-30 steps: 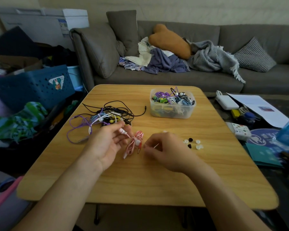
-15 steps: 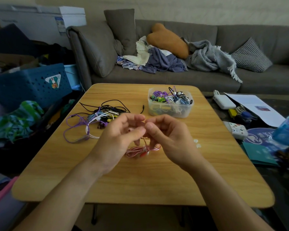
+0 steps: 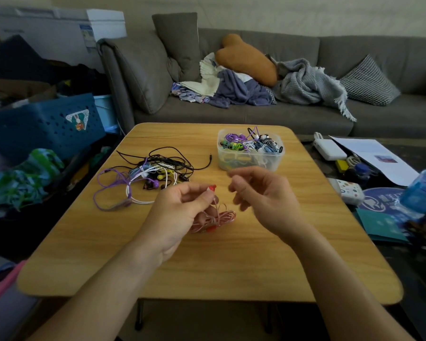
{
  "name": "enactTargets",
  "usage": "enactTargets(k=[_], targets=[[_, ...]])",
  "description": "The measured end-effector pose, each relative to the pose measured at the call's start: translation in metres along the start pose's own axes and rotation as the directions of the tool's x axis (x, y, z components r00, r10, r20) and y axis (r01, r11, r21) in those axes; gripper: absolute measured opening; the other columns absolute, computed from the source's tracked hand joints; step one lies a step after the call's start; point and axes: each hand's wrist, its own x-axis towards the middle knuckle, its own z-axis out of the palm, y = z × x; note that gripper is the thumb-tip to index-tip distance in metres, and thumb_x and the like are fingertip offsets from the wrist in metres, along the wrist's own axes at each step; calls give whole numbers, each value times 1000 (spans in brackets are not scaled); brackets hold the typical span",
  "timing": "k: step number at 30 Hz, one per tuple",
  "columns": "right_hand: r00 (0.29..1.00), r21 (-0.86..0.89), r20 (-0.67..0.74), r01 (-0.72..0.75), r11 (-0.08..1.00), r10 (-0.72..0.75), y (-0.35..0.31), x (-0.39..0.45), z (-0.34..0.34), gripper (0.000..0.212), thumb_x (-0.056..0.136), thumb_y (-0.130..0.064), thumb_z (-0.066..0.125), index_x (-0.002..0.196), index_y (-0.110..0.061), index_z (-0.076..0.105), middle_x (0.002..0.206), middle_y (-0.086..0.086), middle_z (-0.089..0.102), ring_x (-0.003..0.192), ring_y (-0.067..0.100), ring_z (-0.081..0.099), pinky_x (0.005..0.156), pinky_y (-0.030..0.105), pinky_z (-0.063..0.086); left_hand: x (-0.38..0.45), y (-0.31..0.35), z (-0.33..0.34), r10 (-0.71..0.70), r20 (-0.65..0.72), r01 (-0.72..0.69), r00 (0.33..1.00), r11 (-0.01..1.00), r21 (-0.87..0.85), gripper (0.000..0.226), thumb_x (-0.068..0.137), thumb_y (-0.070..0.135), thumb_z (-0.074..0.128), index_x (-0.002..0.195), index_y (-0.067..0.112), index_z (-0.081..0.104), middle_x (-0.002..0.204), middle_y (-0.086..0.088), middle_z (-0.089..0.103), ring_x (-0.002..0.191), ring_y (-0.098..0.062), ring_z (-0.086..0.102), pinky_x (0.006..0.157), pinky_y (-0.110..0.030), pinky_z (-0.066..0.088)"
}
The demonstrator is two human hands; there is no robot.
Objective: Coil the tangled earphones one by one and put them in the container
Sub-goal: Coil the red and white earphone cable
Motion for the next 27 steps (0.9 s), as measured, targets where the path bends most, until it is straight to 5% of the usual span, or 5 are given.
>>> enactTargets(k=[6,13,18,23,27], targets=[[905,-540,-425,-221,812,-36,13,11,-52,20,92,-20,65,113,-20,63,96,-5,66,76,2,56,60,16,40,-2,-1,3,-29,40,30,999,999,-24,16,87,0,65,102,0,67,71,-17,63,50,-13,52,42,-19,35],[860,-606,-376,-510,610,345,27,11,-70,7,81,-24,76,82,-18,73,81,-1,69,77,13,61,61,28,48,-5,-4,9,-55,101,52,993,998,38,13,88,1,64,100,0,68,62,-8,62,52,-11,54,44,-19,34],[797,-623,-335,-587,516,503,23,13,-68,4,81,-21,74,82,-18,74,84,0,68,73,11,56,50,24,38,-7,-6,9,-81,114,73,990,995,72,12,88,2,64,100,-1,68,73,-19,64,55,-12,58,45,-20,35],[852,-523,-362,-522,674,379,24,12,-65,6,88,-22,69,90,-17,70,80,-5,64,70,5,55,50,23,37,-7,-4,9,-66,93,63,993,997,40,14,88,1,65,101,-2,66,66,-11,65,54,-12,58,44,-20,36],[891,-186,-378,-339,922,251,16,7,-55,11,82,-23,79,88,-22,70,80,-1,72,71,9,66,55,20,45,-6,-3,11,-9,39,9,999,1000,0,14,88,-1,64,102,-2,65,69,-9,69,53,-12,55,44,-19,38]])
